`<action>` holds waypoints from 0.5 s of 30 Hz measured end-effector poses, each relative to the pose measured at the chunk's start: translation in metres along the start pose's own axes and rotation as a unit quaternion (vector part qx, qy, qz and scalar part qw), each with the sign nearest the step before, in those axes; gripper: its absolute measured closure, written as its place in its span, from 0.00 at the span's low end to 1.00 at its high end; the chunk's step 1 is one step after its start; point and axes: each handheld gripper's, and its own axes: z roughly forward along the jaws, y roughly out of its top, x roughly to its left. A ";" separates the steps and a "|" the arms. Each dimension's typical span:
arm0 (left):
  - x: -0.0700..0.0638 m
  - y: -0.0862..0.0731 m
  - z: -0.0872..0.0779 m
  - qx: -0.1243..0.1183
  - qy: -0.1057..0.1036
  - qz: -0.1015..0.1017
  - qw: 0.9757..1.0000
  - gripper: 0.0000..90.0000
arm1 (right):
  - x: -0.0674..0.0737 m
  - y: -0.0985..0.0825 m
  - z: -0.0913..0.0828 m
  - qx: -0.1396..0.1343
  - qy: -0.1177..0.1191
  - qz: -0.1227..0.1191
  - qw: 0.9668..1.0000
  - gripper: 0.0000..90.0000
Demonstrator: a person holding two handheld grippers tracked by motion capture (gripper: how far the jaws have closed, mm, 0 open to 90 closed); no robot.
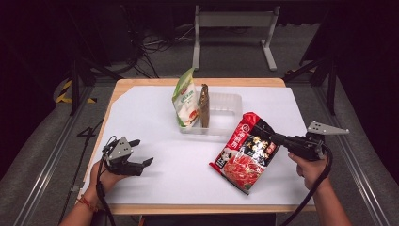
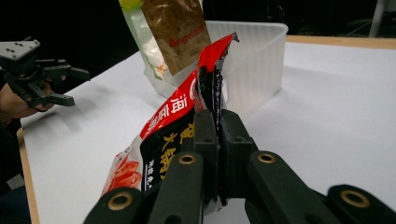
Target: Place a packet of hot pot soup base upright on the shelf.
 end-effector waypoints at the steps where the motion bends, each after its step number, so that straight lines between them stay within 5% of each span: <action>1: -0.001 0.001 0.000 0.001 0.001 0.002 1.000 0.19 | 0.003 0.001 0.000 -0.003 0.001 -0.003 1.000 0.97; 15: -0.003 0.000 0.000 0.002 -0.002 0.001 1.000 0.19 | 0.032 0.017 0.004 -0.026 0.026 -0.028 0.999 0.97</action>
